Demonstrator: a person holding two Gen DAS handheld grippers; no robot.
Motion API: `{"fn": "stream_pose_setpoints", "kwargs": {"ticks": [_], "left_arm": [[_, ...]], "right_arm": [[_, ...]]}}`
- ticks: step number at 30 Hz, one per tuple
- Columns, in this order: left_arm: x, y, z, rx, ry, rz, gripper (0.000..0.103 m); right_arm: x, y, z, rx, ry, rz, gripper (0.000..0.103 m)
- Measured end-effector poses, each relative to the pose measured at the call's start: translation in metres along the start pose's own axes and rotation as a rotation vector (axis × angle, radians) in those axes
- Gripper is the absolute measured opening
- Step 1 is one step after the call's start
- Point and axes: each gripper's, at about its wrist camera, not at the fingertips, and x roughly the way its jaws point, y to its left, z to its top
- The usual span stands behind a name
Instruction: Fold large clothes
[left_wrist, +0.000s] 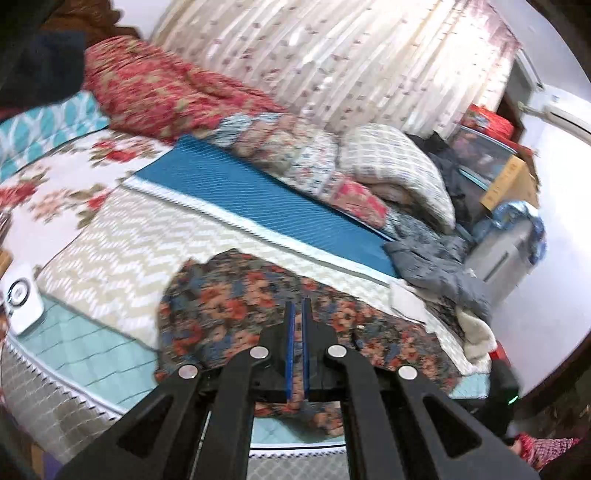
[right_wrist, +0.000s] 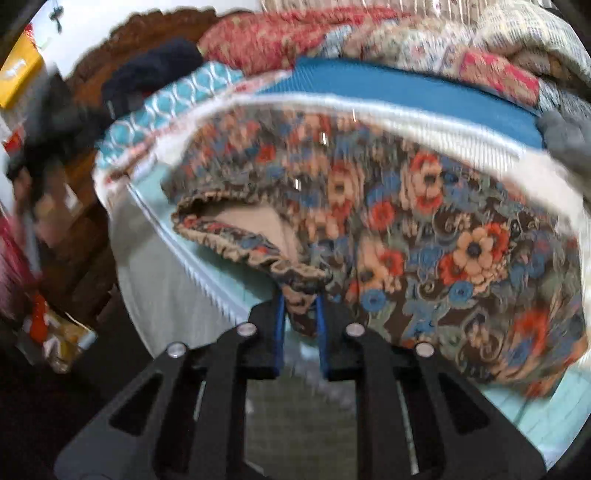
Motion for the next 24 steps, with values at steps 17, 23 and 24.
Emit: {"fn": "stream_pose_setpoints", "kwargs": {"ticks": [17,23,24], "left_arm": [[0.107,-0.017,0.0,0.107,0.206,0.037,0.046],[0.15,-0.023,-0.001,0.135,0.282,0.062,0.046],[0.155,-0.023,-0.001,0.127,0.29,0.063,0.046]], "right_arm": [[-0.072,-0.162,0.02,0.486,-0.19,-0.159,0.061],[-0.025,-0.198,0.05,0.558,-0.122,0.021,0.012],[-0.035,-0.2,0.056,0.539,-0.17,0.0,0.011]]}}
